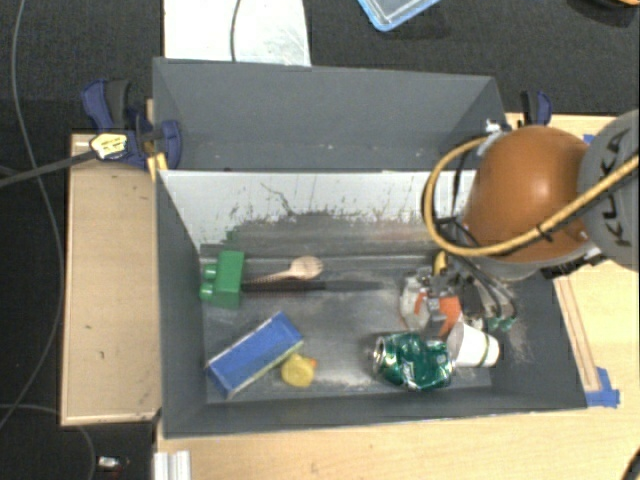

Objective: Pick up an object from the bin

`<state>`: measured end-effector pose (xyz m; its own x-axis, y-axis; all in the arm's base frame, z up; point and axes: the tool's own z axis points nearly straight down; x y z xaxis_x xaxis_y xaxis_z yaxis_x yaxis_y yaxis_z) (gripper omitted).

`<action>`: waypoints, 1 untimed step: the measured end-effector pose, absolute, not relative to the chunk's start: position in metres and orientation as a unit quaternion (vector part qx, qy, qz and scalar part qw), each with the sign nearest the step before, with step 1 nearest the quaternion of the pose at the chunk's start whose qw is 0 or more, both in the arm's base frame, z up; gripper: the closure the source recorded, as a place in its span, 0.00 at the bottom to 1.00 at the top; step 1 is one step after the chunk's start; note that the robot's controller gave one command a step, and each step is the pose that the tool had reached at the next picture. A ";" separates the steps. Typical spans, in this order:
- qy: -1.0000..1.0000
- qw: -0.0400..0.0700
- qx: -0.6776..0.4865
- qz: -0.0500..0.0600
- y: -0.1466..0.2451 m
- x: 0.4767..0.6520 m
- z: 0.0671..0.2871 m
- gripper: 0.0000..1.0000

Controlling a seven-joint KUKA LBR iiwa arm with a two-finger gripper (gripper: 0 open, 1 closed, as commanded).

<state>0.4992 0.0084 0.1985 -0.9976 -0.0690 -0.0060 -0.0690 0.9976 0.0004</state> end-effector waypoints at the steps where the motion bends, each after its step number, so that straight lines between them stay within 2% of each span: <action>1: 0.999 0.002 -0.053 0.000 -0.001 0.492 0.188 1.00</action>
Offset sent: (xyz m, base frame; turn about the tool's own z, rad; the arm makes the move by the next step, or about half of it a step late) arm -0.0206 -0.0275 -0.0454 -0.2129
